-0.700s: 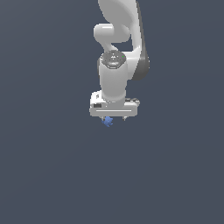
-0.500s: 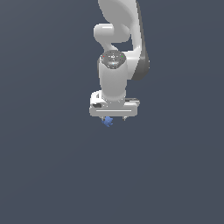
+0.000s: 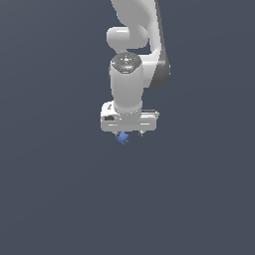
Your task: Pick up the object and move it to a goal position.
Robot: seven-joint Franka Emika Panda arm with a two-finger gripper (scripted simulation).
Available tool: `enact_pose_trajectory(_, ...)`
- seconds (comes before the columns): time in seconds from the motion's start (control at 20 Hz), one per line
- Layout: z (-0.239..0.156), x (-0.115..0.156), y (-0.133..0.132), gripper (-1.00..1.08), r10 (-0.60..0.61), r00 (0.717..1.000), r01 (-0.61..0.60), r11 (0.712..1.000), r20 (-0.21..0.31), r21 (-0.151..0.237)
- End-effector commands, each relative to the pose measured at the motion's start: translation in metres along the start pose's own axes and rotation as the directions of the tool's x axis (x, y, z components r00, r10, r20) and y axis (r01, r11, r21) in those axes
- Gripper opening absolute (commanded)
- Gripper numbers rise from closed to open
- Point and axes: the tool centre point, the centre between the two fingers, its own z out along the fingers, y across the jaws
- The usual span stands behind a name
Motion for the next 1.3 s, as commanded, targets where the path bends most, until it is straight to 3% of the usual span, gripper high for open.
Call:
enact_pose_trajectory(0.0,0.001,-0.001,0.000,1.00,0.005,1.000,-0.005,1.000,0.001,0.000)
enact_pose_trajectory(0.4,0.013,-0.009,0.003,1.00,0.093,0.996,-0.093,0.996,0.001,-0.002)
enact_pose_trajectory(0.7,0.030,-0.022,0.009,1.00,0.217,0.976,-0.217,0.976,0.000,-0.005)
enact_pose_trajectory(0.95,0.049,-0.038,0.015,1.00,0.353,0.936,-0.353,0.936,-0.003,-0.010)
enact_pose_trajectory(1.25,0.069,-0.059,0.024,1.00,0.509,0.861,-0.509,0.861,-0.009,-0.015)
